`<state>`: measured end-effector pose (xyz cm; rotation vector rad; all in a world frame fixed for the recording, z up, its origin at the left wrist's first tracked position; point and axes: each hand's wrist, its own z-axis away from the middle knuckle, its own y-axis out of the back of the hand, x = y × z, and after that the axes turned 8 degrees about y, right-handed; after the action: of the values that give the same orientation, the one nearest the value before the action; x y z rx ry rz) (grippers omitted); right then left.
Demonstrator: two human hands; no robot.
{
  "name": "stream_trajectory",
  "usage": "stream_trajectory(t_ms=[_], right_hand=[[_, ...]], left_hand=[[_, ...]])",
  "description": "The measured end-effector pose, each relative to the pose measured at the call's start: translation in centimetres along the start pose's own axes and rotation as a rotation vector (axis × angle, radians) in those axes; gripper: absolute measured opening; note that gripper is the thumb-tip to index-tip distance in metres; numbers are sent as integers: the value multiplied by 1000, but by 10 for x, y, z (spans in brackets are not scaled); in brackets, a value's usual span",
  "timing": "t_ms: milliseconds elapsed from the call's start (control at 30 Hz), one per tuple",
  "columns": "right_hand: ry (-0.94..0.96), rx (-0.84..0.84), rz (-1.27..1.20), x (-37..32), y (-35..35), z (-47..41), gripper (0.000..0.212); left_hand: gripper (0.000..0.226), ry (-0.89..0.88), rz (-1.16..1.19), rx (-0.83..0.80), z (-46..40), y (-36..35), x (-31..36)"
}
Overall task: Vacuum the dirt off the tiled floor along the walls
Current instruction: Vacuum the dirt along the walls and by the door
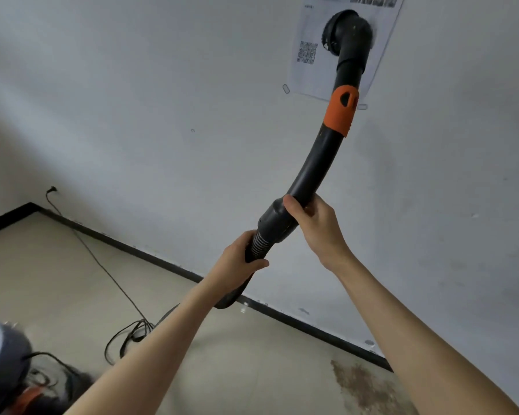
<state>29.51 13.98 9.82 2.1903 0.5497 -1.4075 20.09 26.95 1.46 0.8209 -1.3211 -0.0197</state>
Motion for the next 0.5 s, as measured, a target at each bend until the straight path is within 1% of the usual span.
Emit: stream_trajectory(t_ms=[67, 167, 300, 367, 500], right_hand=[[9, -44, 2, 4, -25, -11, 10], [10, -124, 1, 13, -68, -33, 18], [-45, -278, 3, 36, -133, -60, 27], [-81, -300, -18, 54, -170, -68, 27], [-64, -299, -14, 95, -241, -91, 27]], left_hand=[[47, 45, 14, 42, 0, 14, -20], [46, 99, 34, 91, -8, 41, -46], [32, 184, 91, 110, -29, 75, -89], [24, 222, 115, 112, -42, 93, -114], [22, 313, 188, 97, -73, 120, -168]])
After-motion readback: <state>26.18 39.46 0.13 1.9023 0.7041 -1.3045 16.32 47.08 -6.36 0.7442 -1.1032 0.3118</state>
